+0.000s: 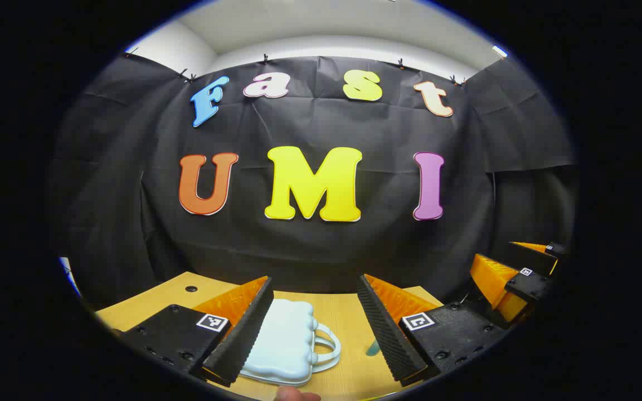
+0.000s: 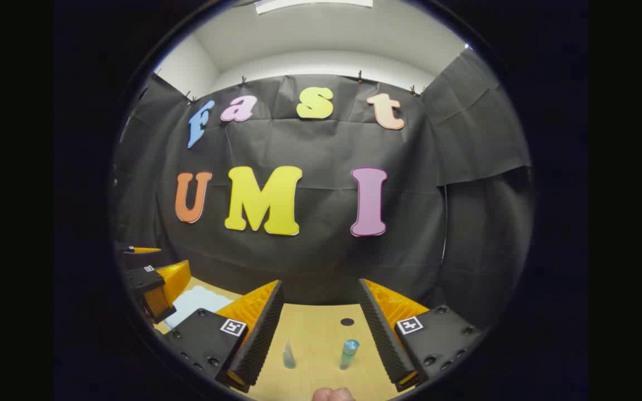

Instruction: First open the suitcase, pack the skin care products into it, and then close the suitcase.

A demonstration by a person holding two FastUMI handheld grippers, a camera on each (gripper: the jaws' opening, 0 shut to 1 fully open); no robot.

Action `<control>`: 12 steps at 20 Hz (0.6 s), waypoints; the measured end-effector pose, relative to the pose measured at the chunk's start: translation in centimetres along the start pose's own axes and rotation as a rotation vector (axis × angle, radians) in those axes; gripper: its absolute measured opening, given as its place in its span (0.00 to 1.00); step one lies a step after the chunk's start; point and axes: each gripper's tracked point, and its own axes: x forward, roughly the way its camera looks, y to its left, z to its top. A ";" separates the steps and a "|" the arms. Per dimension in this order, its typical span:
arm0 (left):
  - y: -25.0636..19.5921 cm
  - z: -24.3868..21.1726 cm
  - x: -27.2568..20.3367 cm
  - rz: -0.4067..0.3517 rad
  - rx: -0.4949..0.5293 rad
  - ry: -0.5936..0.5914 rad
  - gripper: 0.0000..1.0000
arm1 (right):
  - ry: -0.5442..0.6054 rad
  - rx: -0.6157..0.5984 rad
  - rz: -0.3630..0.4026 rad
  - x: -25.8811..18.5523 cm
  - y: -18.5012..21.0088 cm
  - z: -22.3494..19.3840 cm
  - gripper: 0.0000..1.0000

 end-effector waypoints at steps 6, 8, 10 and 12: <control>0.0 -0.8 0.7 0.011 0.014 0.013 0.97 | 0.006 0.007 0.007 1.1 -0.6 -0.6 0.80; -0.2 -1.3 0.8 0.011 0.013 0.023 0.97 | 0.008 0.000 0.008 1.2 -0.8 -0.8 0.79; -0.1 -1.6 0.8 0.018 0.018 0.031 0.97 | 0.015 -0.002 0.011 1.4 -1.0 -1.1 0.79; -0.2 -1.6 1.1 0.023 0.024 0.027 0.97 | 0.025 -0.002 0.013 1.6 -1.2 -1.5 0.79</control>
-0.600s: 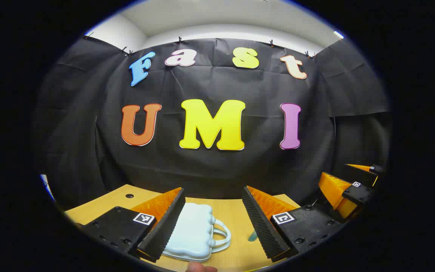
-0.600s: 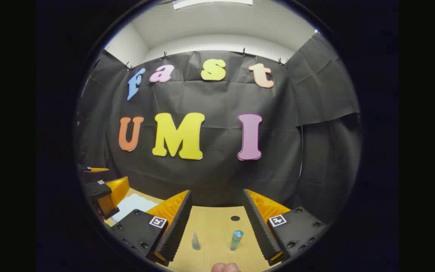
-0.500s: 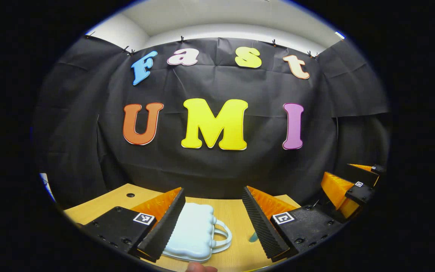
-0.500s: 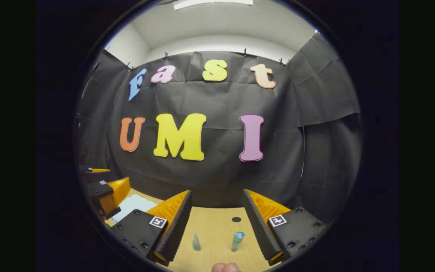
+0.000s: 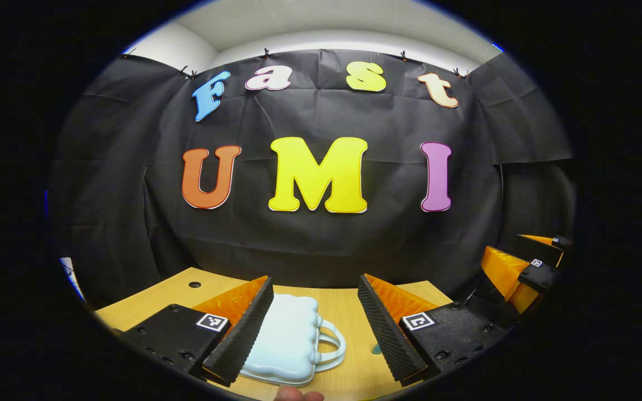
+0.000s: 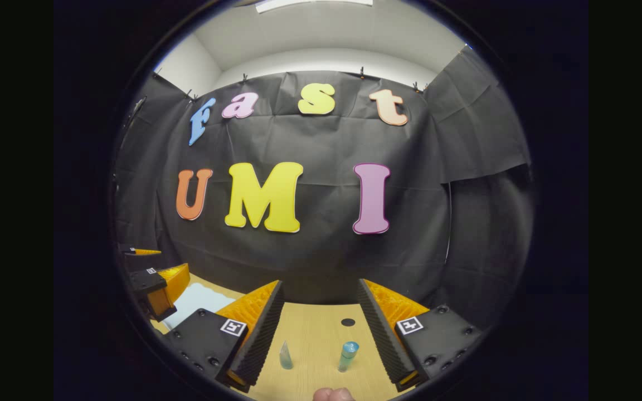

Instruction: First open the suitcase, pack the skin care products into it, and then close the suitcase.

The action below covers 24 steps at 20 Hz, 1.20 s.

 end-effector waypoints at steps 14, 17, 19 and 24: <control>-4.0 -6.3 1.5 -0.159 0.236 0.140 0.97 | 0.070 -0.028 -0.048 0.7 -5.2 -3.1 0.79; -4.6 -10.1 2.2 -0.228 0.363 0.223 0.99 | 0.099 -0.032 -0.077 0.5 -6.8 -4.2 0.79; -4.5 -11.8 2.9 -0.260 0.470 0.252 0.98 | 0.119 -0.028 -0.103 0.2 -8.0 -5.2 0.79; -4.3 -17.8 4.7 -0.361 0.763 0.372 0.98 | 0.164 -0.010 -0.188 -0.8 -11.6 -6.9 0.79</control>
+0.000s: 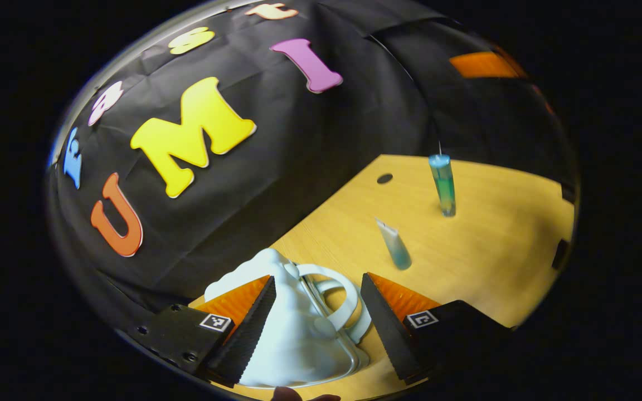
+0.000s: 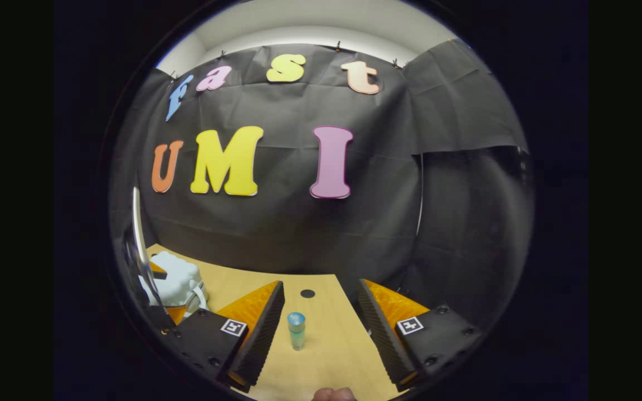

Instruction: First open the suitcase, pack the skin care products into it, and then close the suitcase.

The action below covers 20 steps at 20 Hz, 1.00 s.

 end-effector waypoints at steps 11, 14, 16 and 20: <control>-1.8 -4.9 5.0 -0.041 0.450 0.248 0.88 | 0.027 0.007 -0.131 -1.6 -4.4 -1.3 0.79; -2.5 -5.1 5.9 -0.070 0.501 0.261 0.76 | 0.027 0.012 -0.152 -2.1 -4.8 -1.5 0.79; -3.0 -5.4 6.0 -0.094 0.514 0.271 0.63 | 0.028 0.011 -0.163 -2.4 -5.0 -1.5 0.79; -3.0 -5.4 5.6 -0.103 0.496 0.286 0.28 | 0.023 0.019 -0.174 -2.7 -4.8 -1.4 0.79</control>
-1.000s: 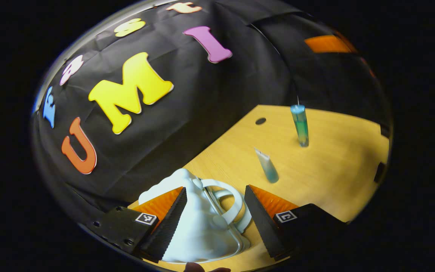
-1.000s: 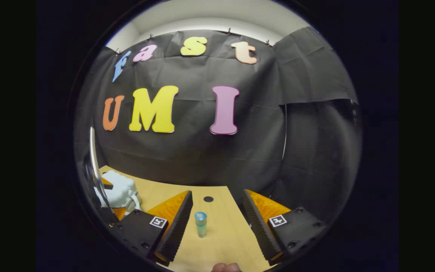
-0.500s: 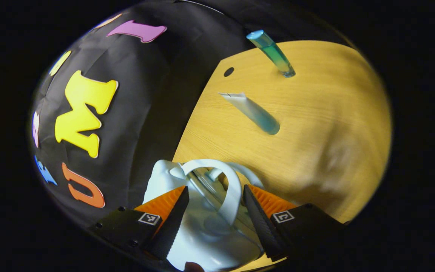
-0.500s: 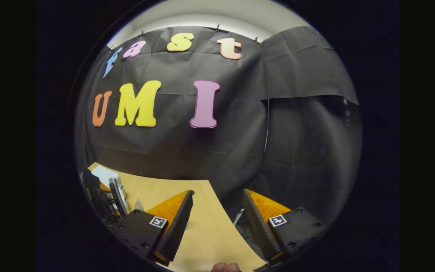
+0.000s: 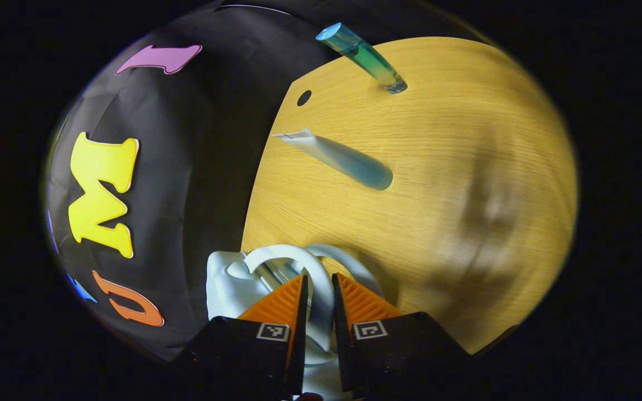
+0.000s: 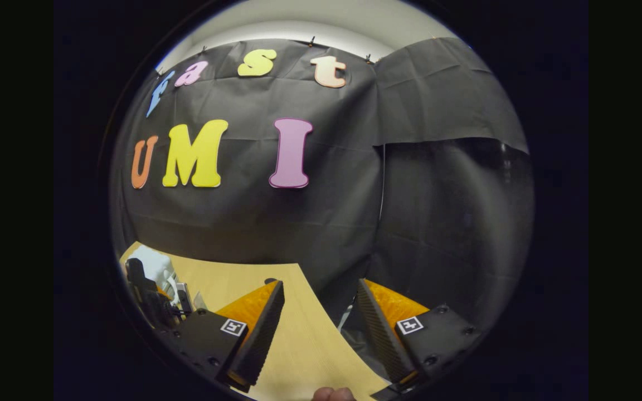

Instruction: First open the suitcase, pack the skin care products into it, and then close the suitcase.

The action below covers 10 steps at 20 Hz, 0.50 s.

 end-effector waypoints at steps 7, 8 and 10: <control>6.0 -0.8 -4.9 0.084 -0.195 -0.089 0.12 | -0.031 -0.023 0.065 -1.0 3.5 1.2 0.79; 7.7 -1.0 -5.9 0.119 -0.222 -0.119 0.11 | -0.036 -0.031 0.084 -1.1 4.3 1.4 0.79; 11.2 -2.7 -8.2 0.194 -0.291 -0.157 0.09 | -0.050 -0.046 0.123 -1.4 6.2 2.3 0.79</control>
